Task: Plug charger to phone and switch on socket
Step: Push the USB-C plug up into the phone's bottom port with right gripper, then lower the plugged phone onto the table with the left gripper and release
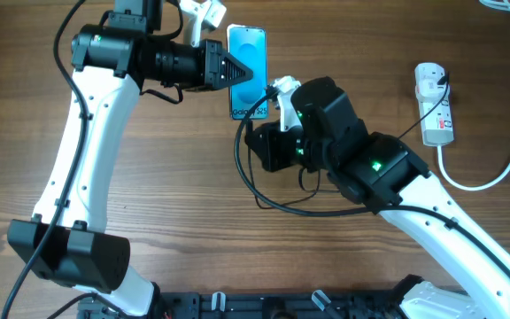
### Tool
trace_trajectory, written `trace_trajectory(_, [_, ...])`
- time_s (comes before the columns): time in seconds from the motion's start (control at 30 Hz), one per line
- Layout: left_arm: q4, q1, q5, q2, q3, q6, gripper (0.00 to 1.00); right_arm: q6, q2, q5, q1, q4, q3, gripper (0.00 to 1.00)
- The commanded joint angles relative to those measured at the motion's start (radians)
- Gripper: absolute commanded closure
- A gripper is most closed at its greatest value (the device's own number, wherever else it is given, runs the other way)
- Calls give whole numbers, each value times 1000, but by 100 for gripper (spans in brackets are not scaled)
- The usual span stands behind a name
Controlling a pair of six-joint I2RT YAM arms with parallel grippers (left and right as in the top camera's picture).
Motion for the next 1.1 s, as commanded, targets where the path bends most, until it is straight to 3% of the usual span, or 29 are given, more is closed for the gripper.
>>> trace_trajectory(0.0, [-16,-14,34,3,3,19,96,-11,3,53,-21,-4,22,80])
trace_trajectory(0.17, [-20,-14,-93,5,3,-28,96,-59,3,-33,-21,-94,22,62])
trace_trajectory(0.2, [-35,-14,-161,11,3,-62,96,-59,3,-33,-21,-119,22,53])
trace_trajectory(0.27, [-73,-14,-232,35,3,-67,96,-85,3,-40,-21,-166,22,21])
trace_trajectory(0.37, [-122,-14,-277,118,3,-67,96,-198,3,-142,-21,-217,22,2])
trace_trajectory(0.57, [-134,-14,-277,240,3,-66,96,-198,3,-150,-85,-301,22,0])
trace_trajectory(0.73, [-124,-14,-280,278,-26,-63,96,-167,3,-184,-222,-372,22,0])
trace_trajectory(0.93, [-17,-47,-273,278,-150,-68,96,-168,4,-225,-286,-371,22,0])
trace_trajectory(1.07, [71,-91,-273,278,-191,-137,96,-156,4,-216,-286,-370,22,0])
